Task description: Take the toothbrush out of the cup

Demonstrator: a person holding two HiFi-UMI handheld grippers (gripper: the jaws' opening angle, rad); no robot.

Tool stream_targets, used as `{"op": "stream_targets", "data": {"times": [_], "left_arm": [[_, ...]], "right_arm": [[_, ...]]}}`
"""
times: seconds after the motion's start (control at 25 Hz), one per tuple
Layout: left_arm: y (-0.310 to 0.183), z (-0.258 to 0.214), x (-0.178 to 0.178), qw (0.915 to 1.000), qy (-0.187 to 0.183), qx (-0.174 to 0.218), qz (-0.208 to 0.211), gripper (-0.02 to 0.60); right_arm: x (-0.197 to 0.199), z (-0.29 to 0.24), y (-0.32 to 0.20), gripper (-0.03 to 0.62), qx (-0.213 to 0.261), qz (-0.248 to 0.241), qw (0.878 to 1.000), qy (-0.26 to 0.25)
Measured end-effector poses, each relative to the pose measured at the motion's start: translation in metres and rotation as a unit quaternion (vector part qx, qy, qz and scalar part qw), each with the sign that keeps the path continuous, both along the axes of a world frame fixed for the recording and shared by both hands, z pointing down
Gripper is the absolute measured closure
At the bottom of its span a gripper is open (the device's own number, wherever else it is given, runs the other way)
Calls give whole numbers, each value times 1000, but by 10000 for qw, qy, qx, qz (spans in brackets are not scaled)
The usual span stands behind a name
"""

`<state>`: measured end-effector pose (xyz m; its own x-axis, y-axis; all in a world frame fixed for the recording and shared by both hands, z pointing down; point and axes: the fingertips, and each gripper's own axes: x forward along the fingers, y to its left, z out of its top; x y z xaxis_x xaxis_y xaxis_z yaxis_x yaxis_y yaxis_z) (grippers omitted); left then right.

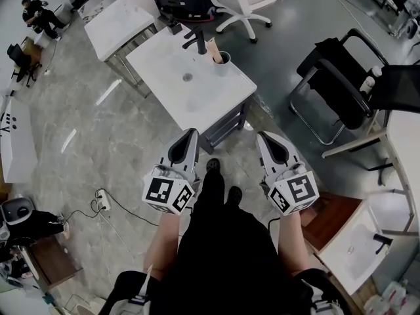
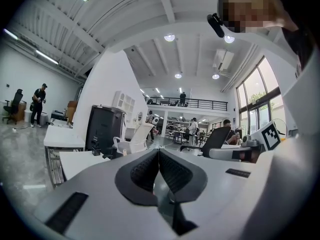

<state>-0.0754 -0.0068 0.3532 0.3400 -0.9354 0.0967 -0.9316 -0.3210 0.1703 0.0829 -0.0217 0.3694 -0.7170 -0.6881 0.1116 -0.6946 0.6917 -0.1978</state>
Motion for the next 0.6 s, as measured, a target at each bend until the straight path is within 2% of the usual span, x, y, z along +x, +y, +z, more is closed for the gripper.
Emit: {"op": "stream_targets", "data": {"times": [0.32,0.6], "left_arm": [[-63,9,-6,9998,56,44,169,566],[-139,10,-21,9993,116,86,332,565]], "right_arm": [[-5,-4,-47,565,116,136,9998,124],[-29,-14,-111,565,219,209,9991,292]]}}
